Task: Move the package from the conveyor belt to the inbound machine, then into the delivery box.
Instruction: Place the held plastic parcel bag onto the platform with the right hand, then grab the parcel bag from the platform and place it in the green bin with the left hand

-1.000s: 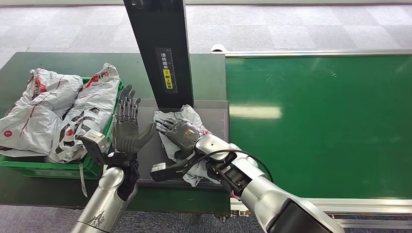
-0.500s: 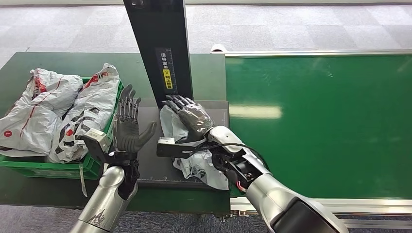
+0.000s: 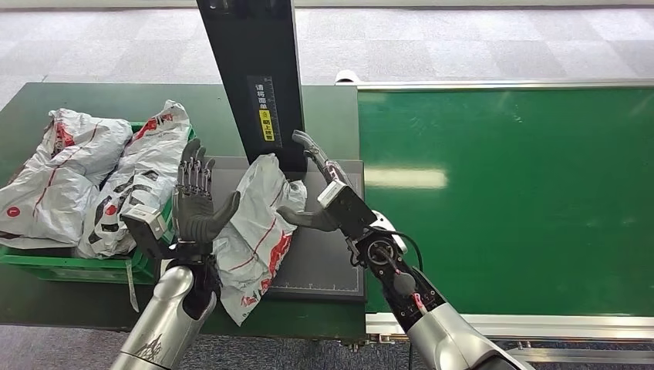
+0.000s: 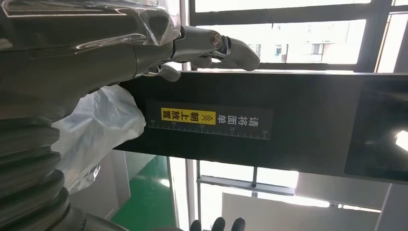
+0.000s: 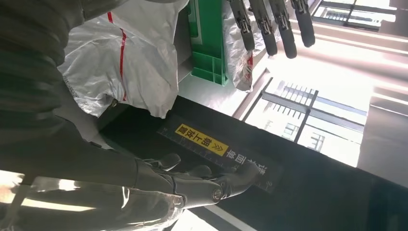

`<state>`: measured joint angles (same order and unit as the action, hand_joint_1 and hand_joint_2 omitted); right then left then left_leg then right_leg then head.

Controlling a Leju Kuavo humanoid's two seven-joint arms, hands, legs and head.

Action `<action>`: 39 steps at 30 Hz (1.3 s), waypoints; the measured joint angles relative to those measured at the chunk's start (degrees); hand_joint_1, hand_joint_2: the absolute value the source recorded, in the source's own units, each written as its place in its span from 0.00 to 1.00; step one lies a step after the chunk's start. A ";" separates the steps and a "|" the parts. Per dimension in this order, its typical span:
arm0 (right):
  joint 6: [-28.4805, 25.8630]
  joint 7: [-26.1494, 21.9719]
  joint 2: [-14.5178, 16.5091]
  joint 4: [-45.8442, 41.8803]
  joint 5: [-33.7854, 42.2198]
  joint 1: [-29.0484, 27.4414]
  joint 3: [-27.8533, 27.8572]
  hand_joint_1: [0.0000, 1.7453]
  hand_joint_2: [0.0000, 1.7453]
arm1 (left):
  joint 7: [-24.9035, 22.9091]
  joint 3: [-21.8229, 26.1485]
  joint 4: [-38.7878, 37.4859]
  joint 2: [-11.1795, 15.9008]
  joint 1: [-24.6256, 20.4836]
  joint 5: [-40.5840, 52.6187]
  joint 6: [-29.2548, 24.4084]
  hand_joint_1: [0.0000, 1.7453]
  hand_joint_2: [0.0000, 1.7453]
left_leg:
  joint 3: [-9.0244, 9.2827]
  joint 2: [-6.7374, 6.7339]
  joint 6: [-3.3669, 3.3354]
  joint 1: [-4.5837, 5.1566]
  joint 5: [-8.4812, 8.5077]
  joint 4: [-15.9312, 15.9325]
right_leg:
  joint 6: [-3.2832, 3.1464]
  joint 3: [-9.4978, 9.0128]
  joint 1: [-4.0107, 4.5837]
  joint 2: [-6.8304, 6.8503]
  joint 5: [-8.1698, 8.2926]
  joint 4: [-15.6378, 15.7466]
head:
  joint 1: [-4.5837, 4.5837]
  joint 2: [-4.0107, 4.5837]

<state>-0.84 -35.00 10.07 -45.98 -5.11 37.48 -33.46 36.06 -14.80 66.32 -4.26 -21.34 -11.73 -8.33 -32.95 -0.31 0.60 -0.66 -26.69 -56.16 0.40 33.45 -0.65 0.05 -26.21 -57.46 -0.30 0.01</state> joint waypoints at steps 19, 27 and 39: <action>7.21 0.02 -2.85 -1.77 11.80 -1.88 6.18 0.00 1.00 | 0.43 1.31 4.07 1.10 4.00 2.17 -2.29 0.00 1.00 | 0.00 0.01 0.00 0.00 0.00 -0.01 | 0.00 0.00 0.00 0.02 0.00 0.00 | -0.01 0.00; -2.57 -1.68 -5.29 -6.14 10.57 -5.05 12.85 0.00 1.00 | 0.63 1.33 6.80 1.33 4.80 5.33 -0.50 0.00 1.00 | 0.00 0.02 0.00 0.01 -0.01 -0.01 | 0.00 0.00 -0.01 0.04 0.00 0.01 | -0.01 0.00; -5.44 4.58 -7.17 -1.21 4.91 -4.61 16.67 0.00 1.00 | 0.34 1.33 11.56 1.23 8.28 8.32 1.22 0.00 1.00 | -0.01 0.04 0.00 0.00 -0.01 0.00 | 0.00 -0.01 0.00 0.03 0.00 0.01 | -0.01 0.00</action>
<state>-6.28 -30.41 2.90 -47.19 -0.21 32.87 -16.80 36.40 -13.46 77.88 -3.03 -13.05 -3.40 -7.11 -32.96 -0.27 0.61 -0.66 -26.70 -56.16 0.40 33.44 -0.66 0.08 -26.21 -57.45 -0.31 0.01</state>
